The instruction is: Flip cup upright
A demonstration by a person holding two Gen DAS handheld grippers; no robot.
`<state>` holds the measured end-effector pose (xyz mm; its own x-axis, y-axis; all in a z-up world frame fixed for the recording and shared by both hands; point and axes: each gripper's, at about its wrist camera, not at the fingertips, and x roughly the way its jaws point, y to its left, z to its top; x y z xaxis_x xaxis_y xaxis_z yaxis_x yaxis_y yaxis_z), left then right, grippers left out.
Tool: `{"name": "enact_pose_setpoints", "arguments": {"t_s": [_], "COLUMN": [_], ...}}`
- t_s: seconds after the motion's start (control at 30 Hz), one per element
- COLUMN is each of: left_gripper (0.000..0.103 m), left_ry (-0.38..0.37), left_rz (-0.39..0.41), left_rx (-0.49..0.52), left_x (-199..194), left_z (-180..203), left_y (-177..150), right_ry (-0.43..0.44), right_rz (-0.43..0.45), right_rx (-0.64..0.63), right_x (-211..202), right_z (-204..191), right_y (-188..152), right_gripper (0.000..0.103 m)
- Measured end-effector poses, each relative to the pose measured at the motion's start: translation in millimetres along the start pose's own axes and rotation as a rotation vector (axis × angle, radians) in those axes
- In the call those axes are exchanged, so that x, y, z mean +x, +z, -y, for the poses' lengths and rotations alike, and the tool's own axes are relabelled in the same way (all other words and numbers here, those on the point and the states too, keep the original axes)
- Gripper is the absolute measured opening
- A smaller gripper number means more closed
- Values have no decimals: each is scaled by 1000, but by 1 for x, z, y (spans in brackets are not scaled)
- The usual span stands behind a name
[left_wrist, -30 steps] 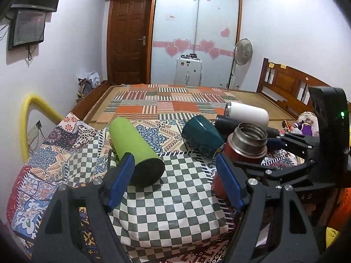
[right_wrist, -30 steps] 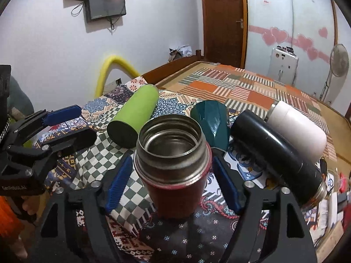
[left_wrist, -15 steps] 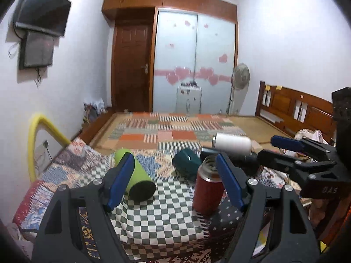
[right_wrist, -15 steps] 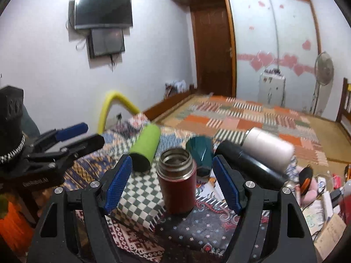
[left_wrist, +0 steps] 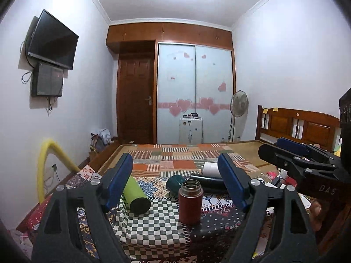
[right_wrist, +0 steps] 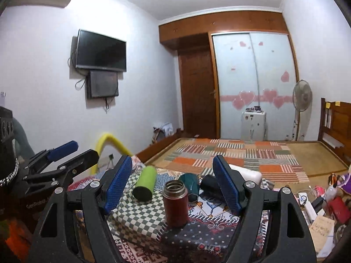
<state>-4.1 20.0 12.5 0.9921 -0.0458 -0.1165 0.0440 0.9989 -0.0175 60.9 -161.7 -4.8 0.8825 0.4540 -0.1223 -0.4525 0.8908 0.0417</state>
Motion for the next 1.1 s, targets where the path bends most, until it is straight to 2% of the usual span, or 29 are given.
{"name": "enact_pose_setpoints", "arguments": {"t_s": [0.17, 0.33, 0.4, 0.43, 0.6, 1.1], "left_gripper": [91, 96, 99, 100, 103, 103], "left_ry": [8, 9, 19, 21, 40, 30], "left_rz": [25, 34, 39, 40, 41, 16], "left_rx": [1, -4, 2, 4, 10, -16], "left_x": [-12, -20, -22, -23, -25, -21], "left_z": [5, 7, 8, 9, 10, 4], "left_y": [-1, -2, -3, -3, -4, -5], "right_ry": [-33, -61, -74, -80, -117, -138], "right_rz": [36, 49, 63, 70, 90, 94], "right_rx": [6, 2, 5, 5, -21, -9], "right_x": [-10, -19, -26, -29, -34, -40], "right_z": [-1, -3, -4, -4, -9, -6], "right_y": [-4, -8, -10, -11, -13, -14], "right_gripper": [85, 90, 100, 102, 103, 103]}}
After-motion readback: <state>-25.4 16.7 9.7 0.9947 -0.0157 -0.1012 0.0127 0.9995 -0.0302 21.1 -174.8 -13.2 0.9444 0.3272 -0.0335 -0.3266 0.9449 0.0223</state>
